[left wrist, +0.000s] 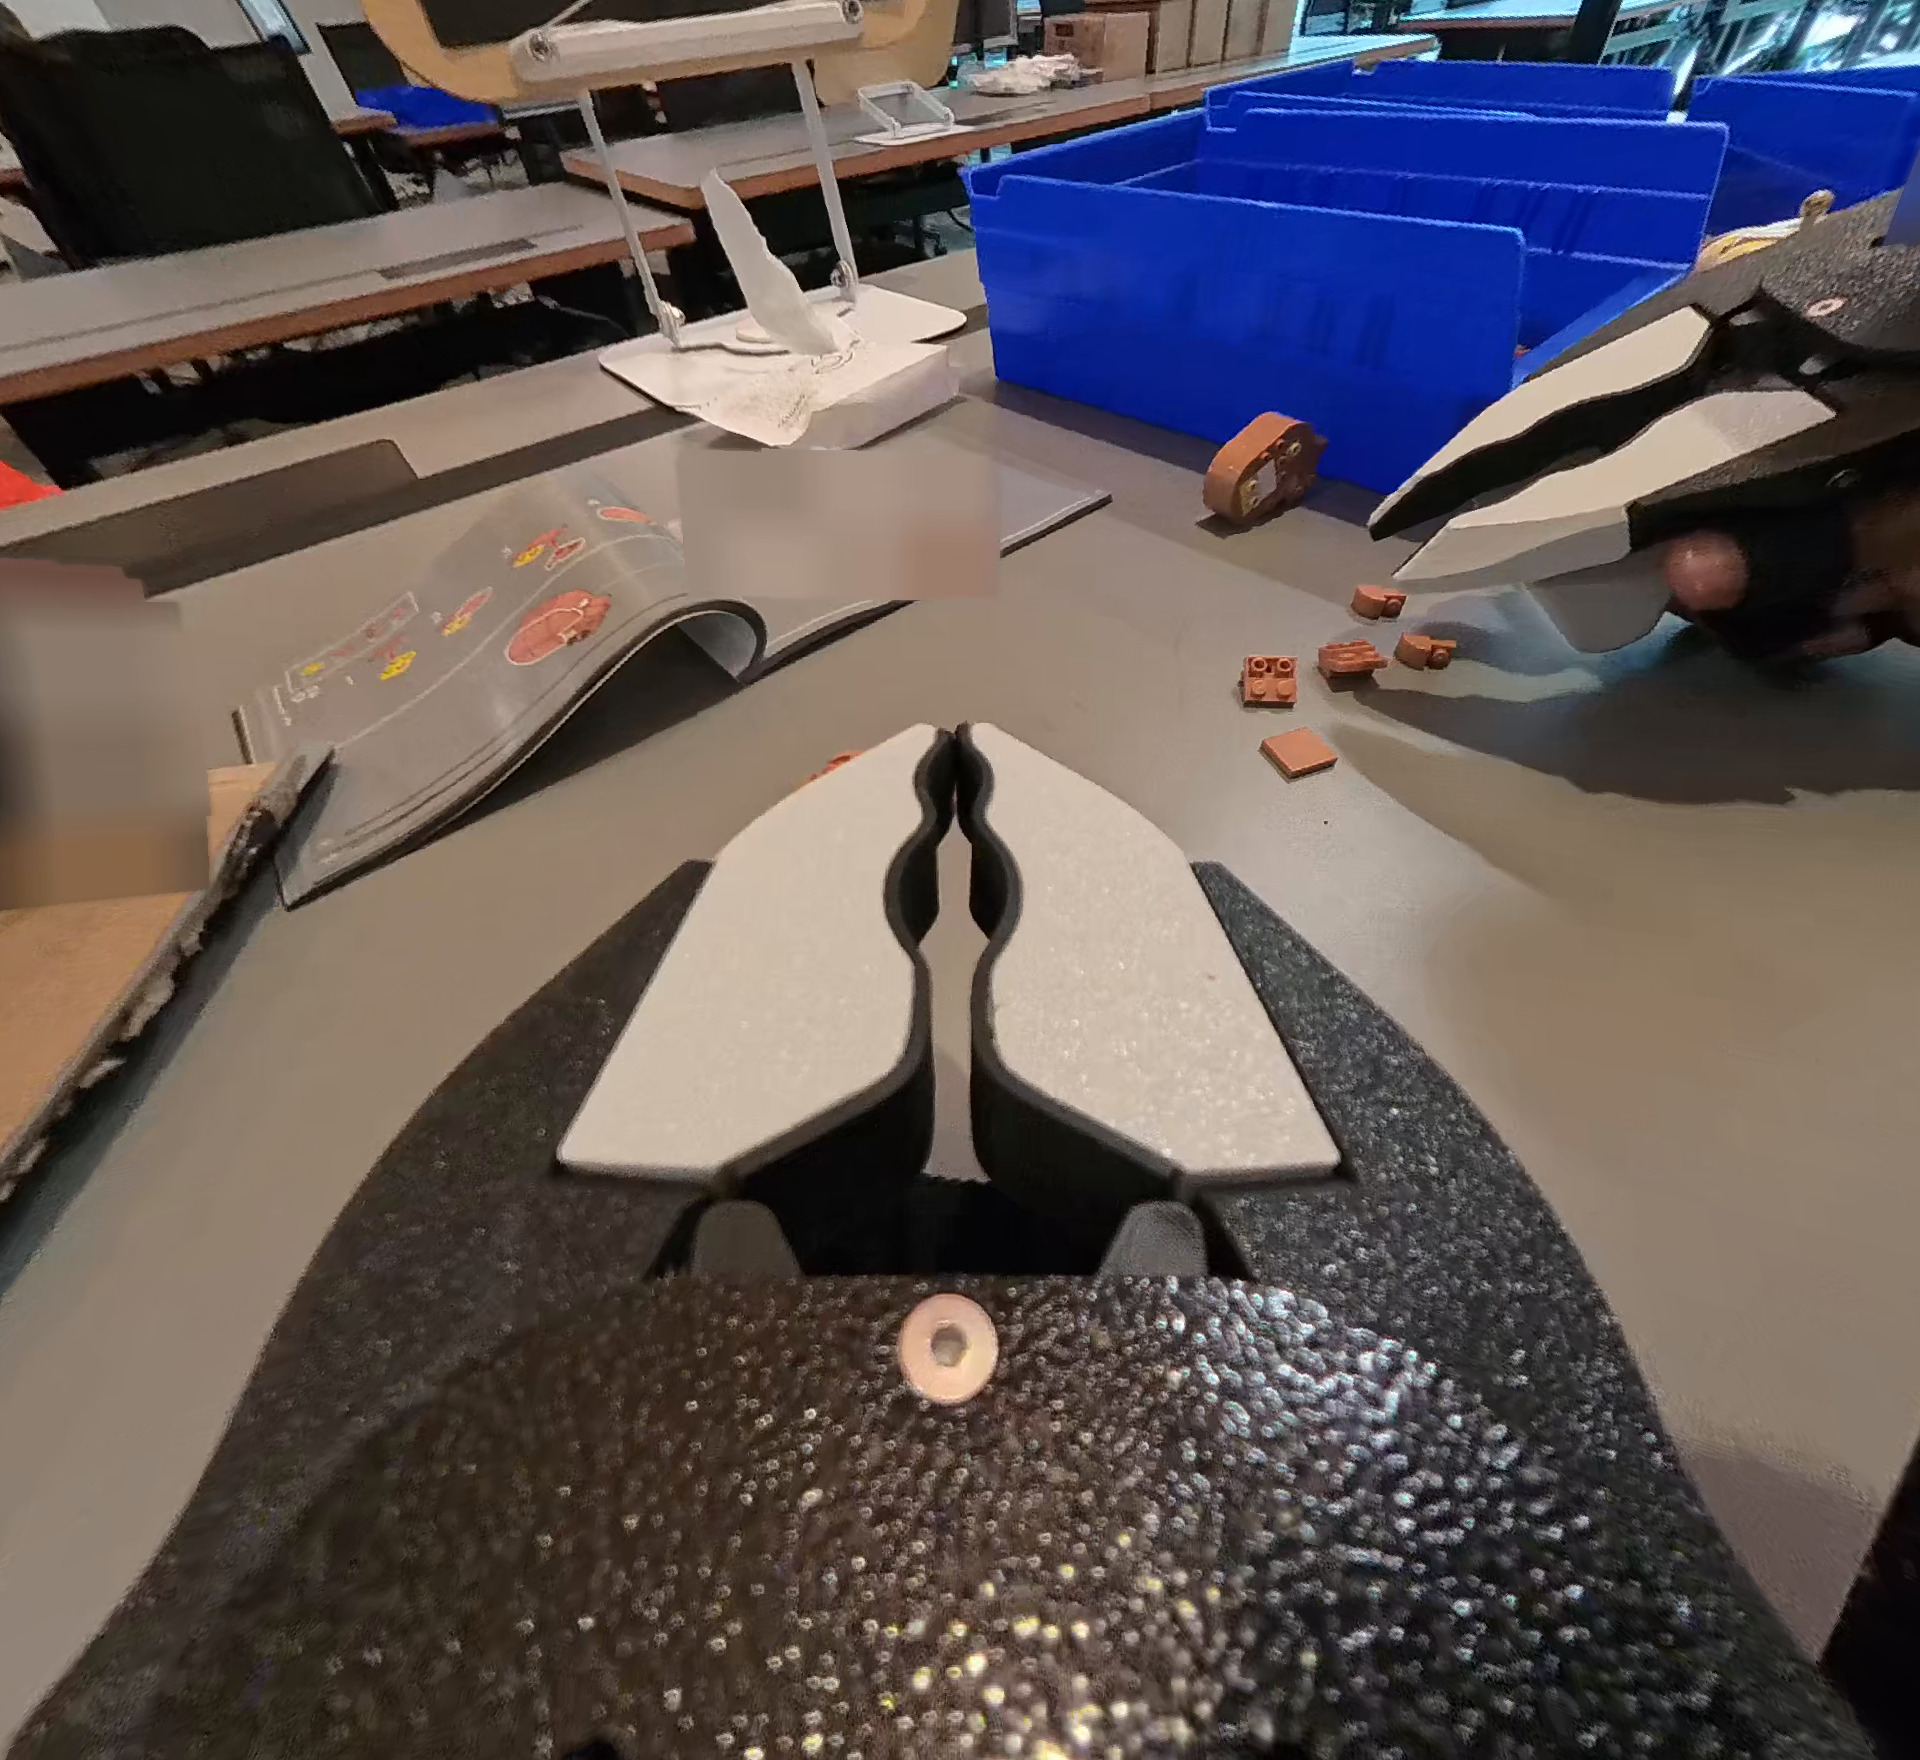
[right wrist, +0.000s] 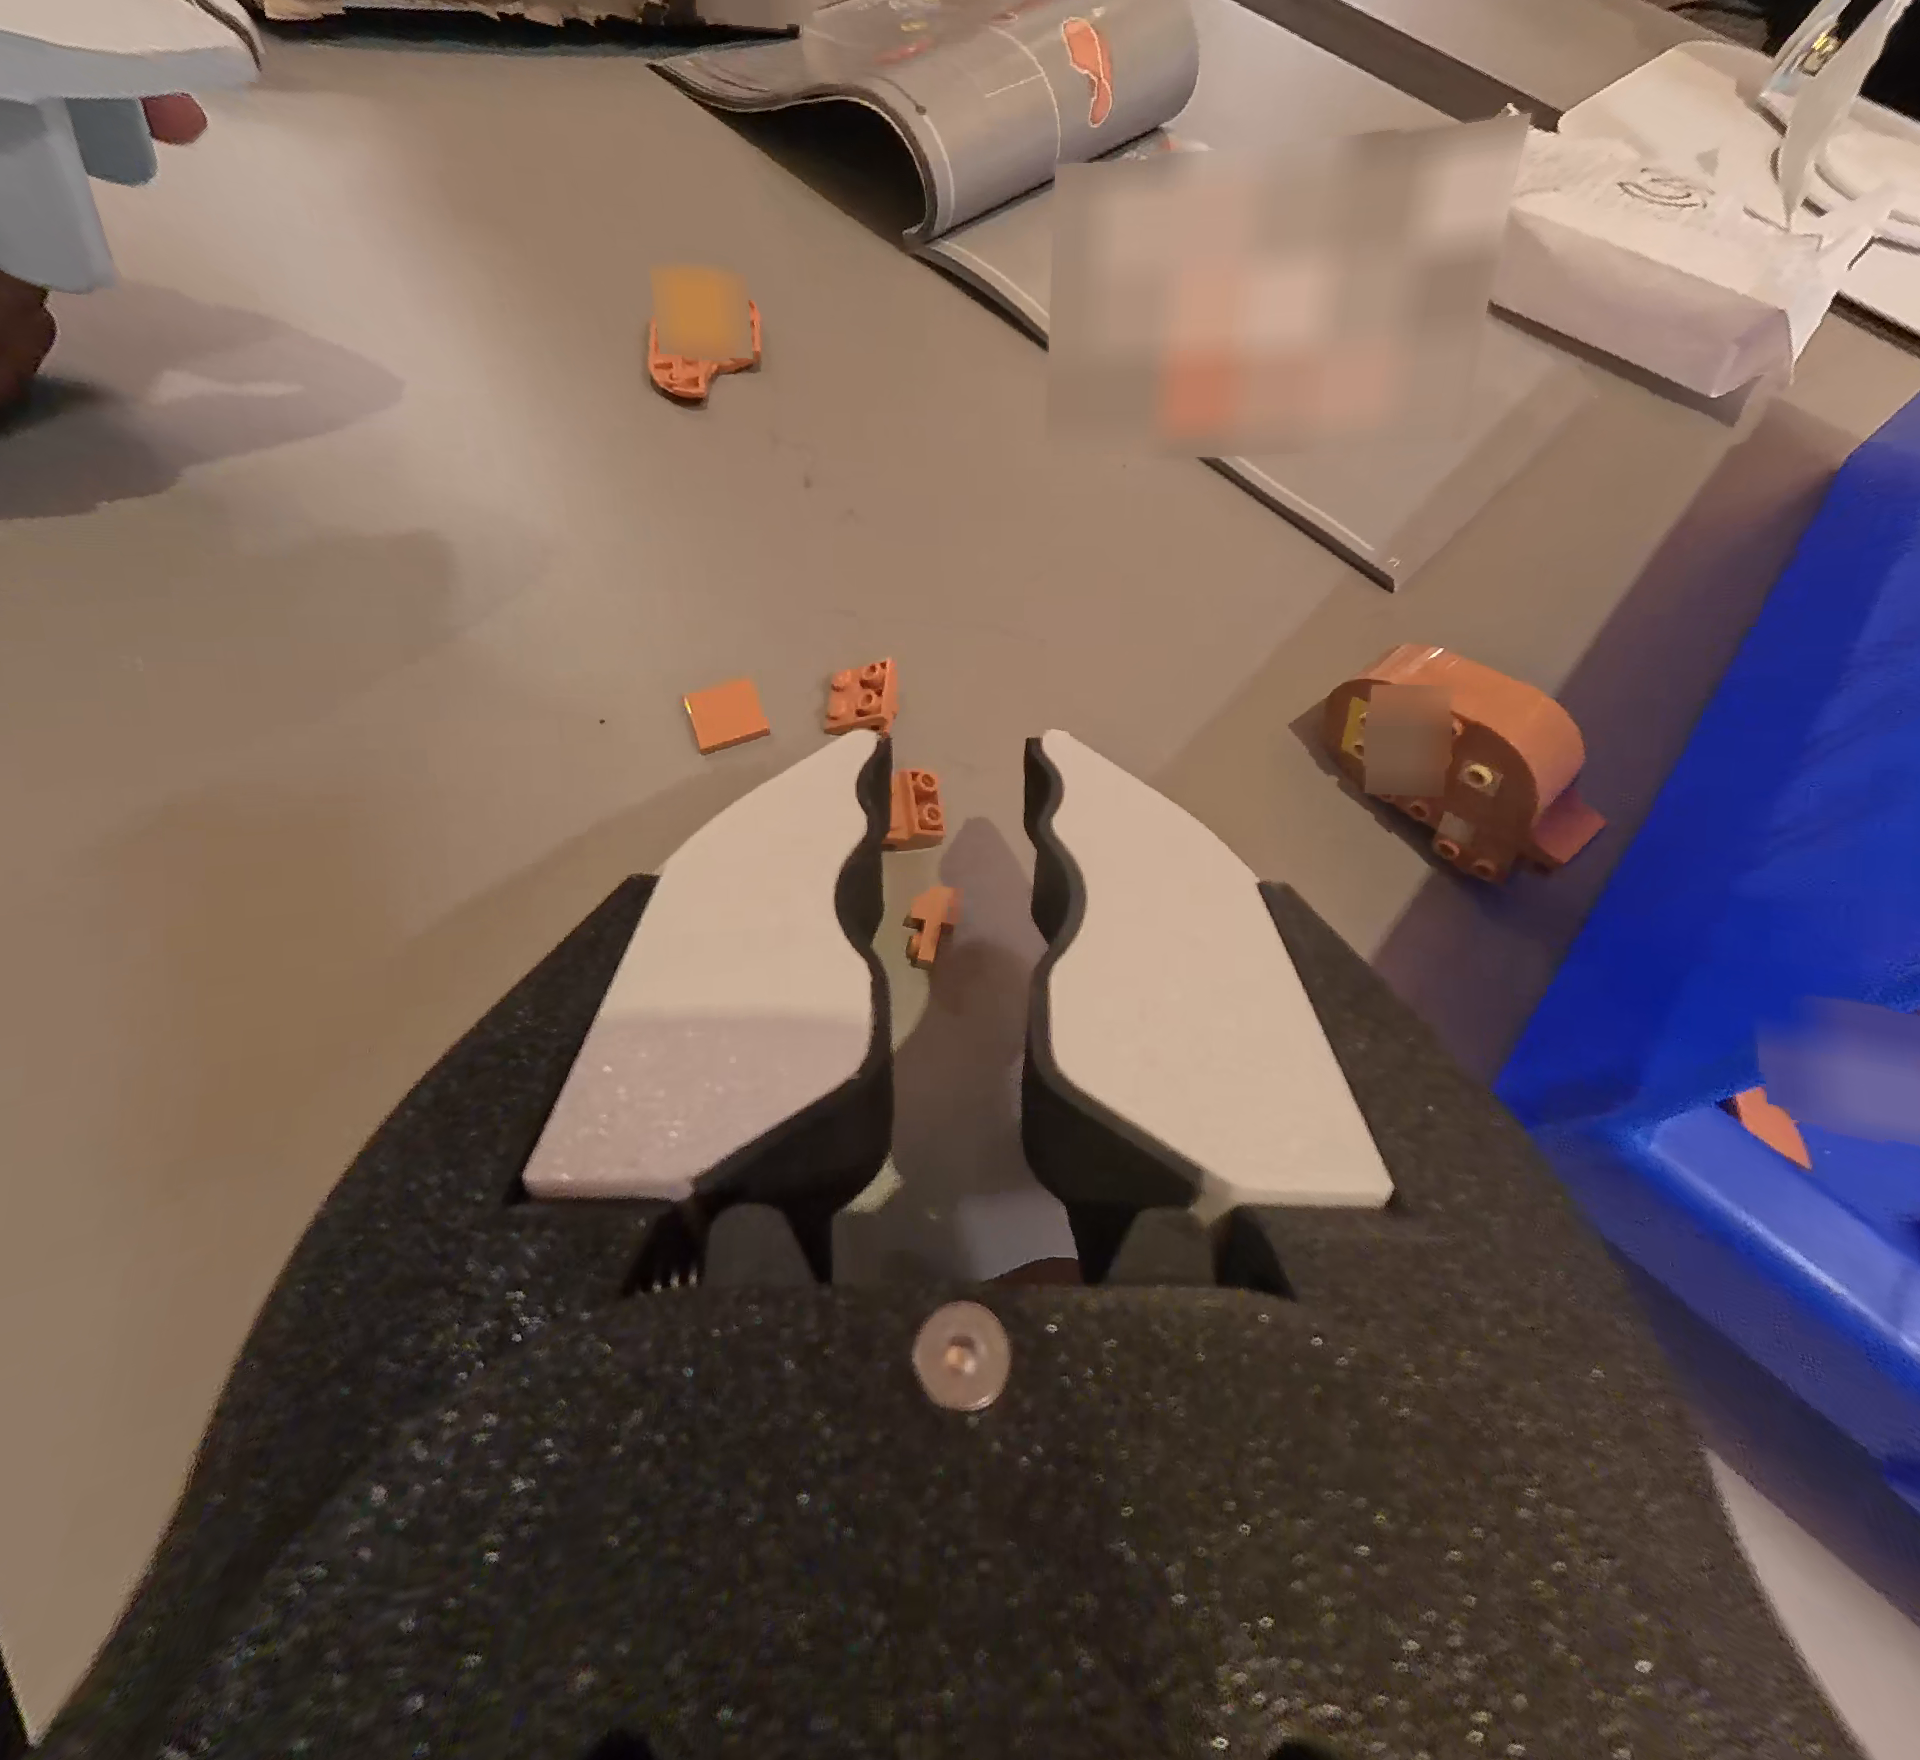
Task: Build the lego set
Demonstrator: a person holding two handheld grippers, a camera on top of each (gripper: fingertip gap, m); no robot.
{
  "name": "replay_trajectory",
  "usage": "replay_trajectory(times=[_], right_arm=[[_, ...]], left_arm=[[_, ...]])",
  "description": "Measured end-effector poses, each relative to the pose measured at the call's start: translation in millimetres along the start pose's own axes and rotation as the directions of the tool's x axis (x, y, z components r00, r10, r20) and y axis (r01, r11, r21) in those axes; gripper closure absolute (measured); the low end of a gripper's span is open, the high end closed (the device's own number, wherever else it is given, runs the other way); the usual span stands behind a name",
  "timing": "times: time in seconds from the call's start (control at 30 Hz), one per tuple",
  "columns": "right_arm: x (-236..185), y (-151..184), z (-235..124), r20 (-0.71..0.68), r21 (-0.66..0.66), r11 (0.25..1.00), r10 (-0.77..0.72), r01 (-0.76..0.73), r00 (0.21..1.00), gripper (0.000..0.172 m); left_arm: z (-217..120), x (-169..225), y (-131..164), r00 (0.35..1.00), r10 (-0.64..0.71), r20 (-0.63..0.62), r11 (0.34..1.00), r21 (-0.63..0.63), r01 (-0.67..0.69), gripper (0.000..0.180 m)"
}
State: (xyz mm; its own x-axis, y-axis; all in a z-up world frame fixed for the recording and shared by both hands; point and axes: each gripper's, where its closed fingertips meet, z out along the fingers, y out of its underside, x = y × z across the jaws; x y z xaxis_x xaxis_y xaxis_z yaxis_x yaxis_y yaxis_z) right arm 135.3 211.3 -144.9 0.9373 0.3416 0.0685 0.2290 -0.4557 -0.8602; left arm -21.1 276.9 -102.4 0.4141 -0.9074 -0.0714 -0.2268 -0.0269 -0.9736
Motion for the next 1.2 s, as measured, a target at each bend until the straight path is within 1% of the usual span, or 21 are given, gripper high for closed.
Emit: replay_trajectory(times=[0.1,0.2,0.27,0.37,0.5,0.63,0.83,0.9,1.2], right_arm=[[-0.9,1.2,1.1,-0.015,-0.011,1.000,-0.026,0.026,1.000,0.148],[-0.4,2.5,2.3,-0.036,-0.024,0.999,-0.048,0.047,0.998,0.148],[-0.7,2.3,0.9,-0.031,-0.018,0.999,-0.047,0.046,0.998,0.148],[-3.0,7.4,-3.7,-0.002,-0.038,0.999,-0.028,0.028,1.000,0.148],[-9.9,15.0,-5.8,0.024,-0.088,0.995,-0.035,0.037,0.999,0.147],[-13.8,22.8,1.4,0.023,-0.157,0.983,-0.090,0.093,0.996,0.147],[-13.4,27.0,15.3,0.037,-0.231,0.965,-0.117,0.122,0.992,0.147],[-14.1,25.5,18.9,0.049,-0.238,0.962,-0.124,0.132,0.991,0.156],[-8.2,19.9,29.8,0.063,-0.272,0.933,-0.229,0.237,0.971,0.156]], left_arm=[[-2.4,0.9,-2.7,0.999,0.036,0.026,0.999,0.022,-0.037,0.180],[-1.9,2.2,-2.3,0.997,0.060,0.037,0.998,0.017,-0.061,0.180],[-2.0,2.5,-2.5,0.997,0.066,0.038,0.998,0.018,-0.067,0.180],[-7.0,4.1,-8.4,0.995,0.088,0.056,0.994,0.063,-0.092,0.180],[-1.5,17.7,-3.9,0.999,0.050,-0.014,0.999,0.019,-0.049,0.180],[2.1,23.5,-1.4,0.996,0.088,-0.014,0.996,-0.004,-0.088,0.180],[4.7,24.4,1.8,0.996,0.080,-0.029,0.996,-0.031,-0.081,0.180],[6.3,24.0,2.7,0.997,0.067,-0.038,0.997,-0.039,-0.069,0.180],[22.4,25.9,3.6,0.994,0.078,-0.070,0.994,-0.065,-0.083,0.180]])
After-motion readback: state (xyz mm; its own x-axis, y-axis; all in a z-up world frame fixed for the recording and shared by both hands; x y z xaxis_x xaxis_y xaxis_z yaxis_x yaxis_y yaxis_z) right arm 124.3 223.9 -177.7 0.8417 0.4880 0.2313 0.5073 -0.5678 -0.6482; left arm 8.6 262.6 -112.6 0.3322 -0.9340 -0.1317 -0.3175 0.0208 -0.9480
